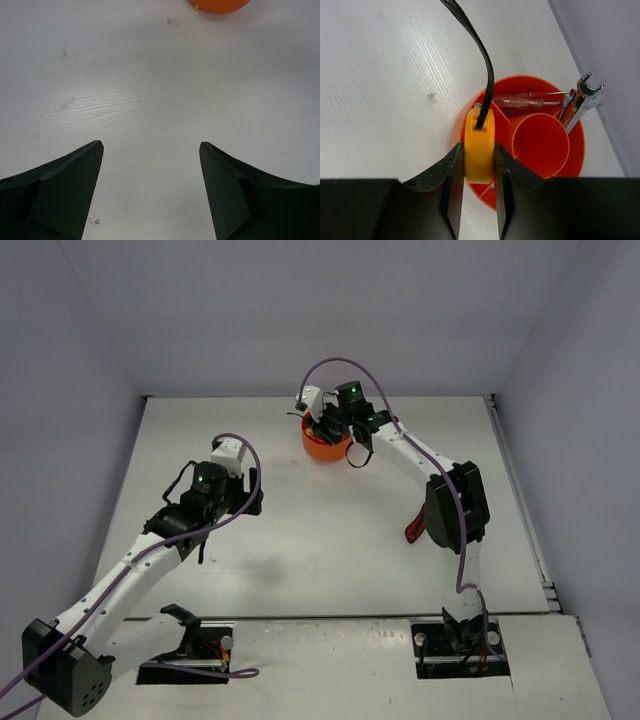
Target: Sort the tools into containers
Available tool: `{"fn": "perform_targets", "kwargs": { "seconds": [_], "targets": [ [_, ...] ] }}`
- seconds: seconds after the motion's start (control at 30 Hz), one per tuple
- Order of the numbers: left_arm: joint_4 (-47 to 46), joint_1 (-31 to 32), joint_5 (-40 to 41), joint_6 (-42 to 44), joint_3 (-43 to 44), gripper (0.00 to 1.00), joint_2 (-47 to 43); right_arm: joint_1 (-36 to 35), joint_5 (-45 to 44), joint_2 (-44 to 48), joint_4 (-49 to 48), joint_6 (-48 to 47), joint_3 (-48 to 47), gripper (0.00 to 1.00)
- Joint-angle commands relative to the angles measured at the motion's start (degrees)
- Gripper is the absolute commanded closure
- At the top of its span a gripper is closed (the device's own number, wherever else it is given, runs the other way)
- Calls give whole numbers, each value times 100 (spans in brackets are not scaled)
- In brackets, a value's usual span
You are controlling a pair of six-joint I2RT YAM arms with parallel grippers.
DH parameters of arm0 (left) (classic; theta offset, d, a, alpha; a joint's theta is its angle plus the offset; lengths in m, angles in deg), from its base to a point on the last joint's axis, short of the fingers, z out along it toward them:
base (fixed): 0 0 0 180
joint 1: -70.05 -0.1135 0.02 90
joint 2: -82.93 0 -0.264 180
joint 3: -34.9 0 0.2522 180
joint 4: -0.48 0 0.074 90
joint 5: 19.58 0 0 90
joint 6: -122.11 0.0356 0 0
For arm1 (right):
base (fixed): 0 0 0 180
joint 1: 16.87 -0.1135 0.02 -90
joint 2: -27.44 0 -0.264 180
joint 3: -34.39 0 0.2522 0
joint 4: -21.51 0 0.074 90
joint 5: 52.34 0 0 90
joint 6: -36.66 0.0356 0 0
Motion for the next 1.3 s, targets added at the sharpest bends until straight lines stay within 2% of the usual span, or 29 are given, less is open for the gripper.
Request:
{"fn": "perform_targets", "kwargs": {
  "seconds": [0.0,0.2,0.53,0.63,0.77,0.8,0.93,1.03,1.07,1.17,1.27],
  "targets": [
    [-262,-41,26,-121,115,26,16,23,-47,96,-362,-83,-105,98],
    [-241,-41,43,-139,44,26,-107,43,-121,8,-365,-55,-118,95],
    [-227,-33,58,-200,-116,25,-250,43,-316,145,-370,-30,104,85],
    [-222,-41,65,-202,-128,25,-249,43,-340,230,-370,-27,188,78],
    [-171,-41,48,-201,-92,26,-181,43,-391,383,-362,58,220,55],
    [-168,-41,39,-209,-90,26,-180,43,-392,386,-362,101,229,55],
    [-115,-41,38,-227,15,26,-145,95,-681,746,-379,768,168,43],
    [-81,-41,98,-252,109,26,-145,147,-1242,1030,-370,1395,167,41],
    [-55,-41,132,-286,128,25,-153,181,-1415,1125,-370,1930,241,39],
    [-37,-41,164,-414,178,25,-179,376,-2433,1838,-363,3059,774,32],
    [75,-36,191,-396,324,25,-161,530,-4109,2634,-282,4439,1772,13]
  ]
}}
